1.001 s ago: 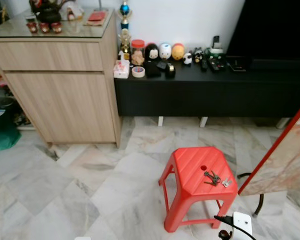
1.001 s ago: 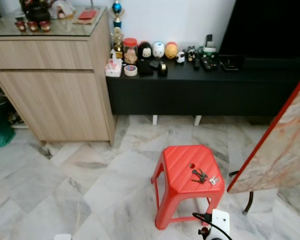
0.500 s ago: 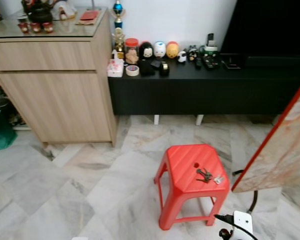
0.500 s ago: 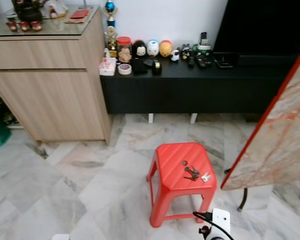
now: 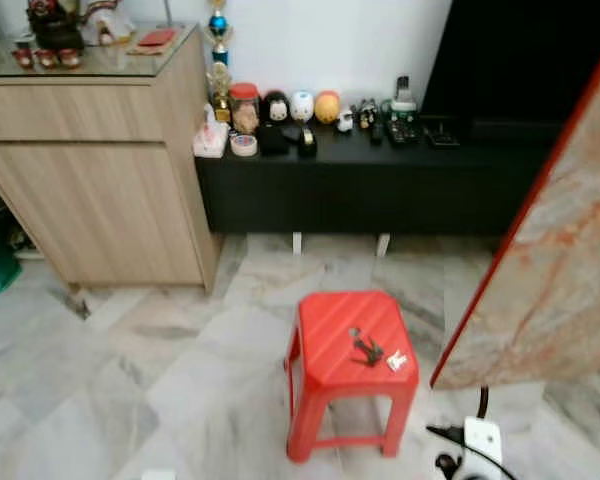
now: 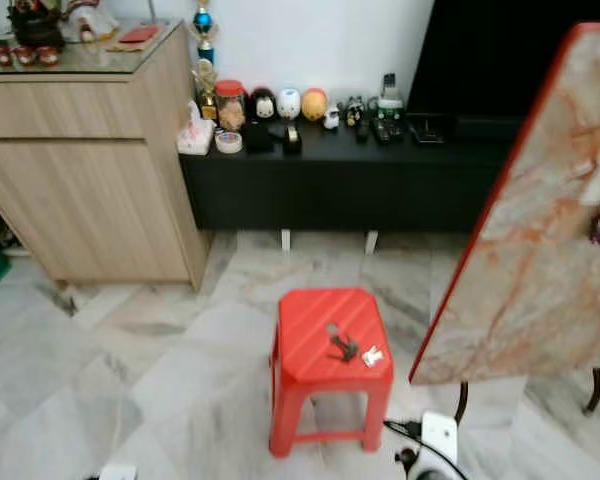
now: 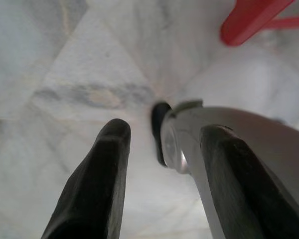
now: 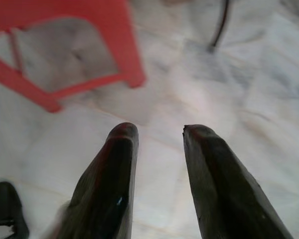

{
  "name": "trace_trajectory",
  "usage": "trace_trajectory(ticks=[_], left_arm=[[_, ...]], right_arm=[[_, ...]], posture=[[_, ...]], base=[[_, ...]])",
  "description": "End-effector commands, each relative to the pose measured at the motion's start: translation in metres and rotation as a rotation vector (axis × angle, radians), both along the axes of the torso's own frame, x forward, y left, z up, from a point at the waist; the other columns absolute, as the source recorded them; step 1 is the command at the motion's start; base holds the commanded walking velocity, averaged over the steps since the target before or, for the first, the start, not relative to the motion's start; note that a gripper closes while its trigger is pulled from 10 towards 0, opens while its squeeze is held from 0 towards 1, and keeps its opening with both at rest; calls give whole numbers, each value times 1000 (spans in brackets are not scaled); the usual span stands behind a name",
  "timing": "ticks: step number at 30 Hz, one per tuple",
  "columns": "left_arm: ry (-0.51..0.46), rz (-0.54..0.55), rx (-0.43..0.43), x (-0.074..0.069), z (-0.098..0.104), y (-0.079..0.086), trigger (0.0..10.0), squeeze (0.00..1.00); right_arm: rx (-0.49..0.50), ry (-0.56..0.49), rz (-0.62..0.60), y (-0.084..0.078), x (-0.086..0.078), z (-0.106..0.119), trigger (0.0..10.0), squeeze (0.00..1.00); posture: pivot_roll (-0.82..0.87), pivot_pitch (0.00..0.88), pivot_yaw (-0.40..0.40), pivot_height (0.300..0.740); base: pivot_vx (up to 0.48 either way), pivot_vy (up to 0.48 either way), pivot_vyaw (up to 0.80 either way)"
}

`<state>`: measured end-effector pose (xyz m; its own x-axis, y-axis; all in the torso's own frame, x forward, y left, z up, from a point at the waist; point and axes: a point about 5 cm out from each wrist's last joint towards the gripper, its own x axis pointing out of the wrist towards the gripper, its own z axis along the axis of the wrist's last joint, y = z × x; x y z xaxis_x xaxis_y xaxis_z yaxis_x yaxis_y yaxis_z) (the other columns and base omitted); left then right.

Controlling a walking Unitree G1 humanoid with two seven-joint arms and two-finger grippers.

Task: Hang keys on a hook

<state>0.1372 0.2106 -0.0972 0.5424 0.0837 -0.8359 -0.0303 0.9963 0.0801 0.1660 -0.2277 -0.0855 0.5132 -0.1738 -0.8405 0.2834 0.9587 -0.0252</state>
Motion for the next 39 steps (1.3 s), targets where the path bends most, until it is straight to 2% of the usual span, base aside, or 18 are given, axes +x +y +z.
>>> trace_trajectory(ticks=[1,18,22,26,33,35,39], left_arm=[[37,-8,-1,-8,-3,0,10000,0],[31,10,-7,-7,-3,0,10000,0],[32,9,-8,-7,-3,0,10000,0],[35,6,-9,-8,-3,0,10000,0],[36,6,-7,-8,-3,0,10000,0],[35,7,-8,-8,-3,0,10000,0],[35,6,-7,-8,-3,0,10000,0]], right_arm=[[11,-24,10,7,10,3,10000,0],[4,-41,48,8,13,4,10000,0],[11,-22,60,23,3,-3,10000,0],[27,-21,31,25,1,-4,10000,0],[19,-26,58,28,1,-4,10000,0],[2,-29,79,28,1,-4,10000,0],[22,-27,41,28,0,-5,10000,0]], posture=[[82,0,-51,740],[81,0,-53,740],[81,0,-53,740],[81,0,-53,740],[80,0,-52,740],[80,0,-52,740],[76,0,-51,740]], base=[[0,0,0],[0,0,31],[0,0,647],[0,0,158],[0,0,0],[0,0,587],[120,0,466]])
